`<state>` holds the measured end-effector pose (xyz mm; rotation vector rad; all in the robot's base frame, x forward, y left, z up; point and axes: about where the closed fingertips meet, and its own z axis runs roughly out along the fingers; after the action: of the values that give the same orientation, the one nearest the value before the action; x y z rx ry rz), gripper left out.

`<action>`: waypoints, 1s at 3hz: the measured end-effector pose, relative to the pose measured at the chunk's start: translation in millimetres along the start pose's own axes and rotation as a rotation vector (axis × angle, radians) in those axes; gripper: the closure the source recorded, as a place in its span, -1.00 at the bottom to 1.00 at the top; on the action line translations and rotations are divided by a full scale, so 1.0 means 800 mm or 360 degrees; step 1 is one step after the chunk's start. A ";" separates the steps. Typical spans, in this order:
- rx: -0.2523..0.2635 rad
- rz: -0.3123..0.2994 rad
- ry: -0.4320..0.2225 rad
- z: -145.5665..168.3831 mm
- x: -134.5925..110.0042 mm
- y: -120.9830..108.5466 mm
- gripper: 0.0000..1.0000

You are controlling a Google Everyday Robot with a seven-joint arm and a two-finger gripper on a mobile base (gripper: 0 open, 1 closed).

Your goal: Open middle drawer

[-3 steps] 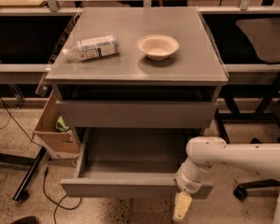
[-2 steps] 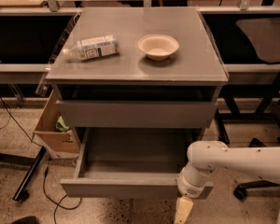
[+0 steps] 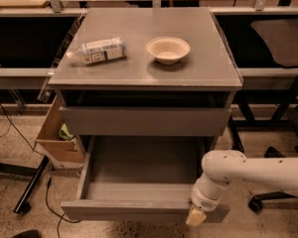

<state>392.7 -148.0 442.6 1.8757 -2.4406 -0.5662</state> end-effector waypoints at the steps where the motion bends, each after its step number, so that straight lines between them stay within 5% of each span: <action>1: 0.0000 0.0000 0.0000 -0.002 -0.001 0.000 0.36; 2: -0.0005 0.0018 0.0036 -0.002 0.008 0.006 0.30; 3: -0.0013 0.0034 0.0080 -0.004 0.015 0.012 -0.03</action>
Offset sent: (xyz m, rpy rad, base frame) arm -0.0122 -0.0125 0.0032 -0.0558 0.0196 -0.0104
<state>381.2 -157.8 446.3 1.8354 -2.4201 -0.5210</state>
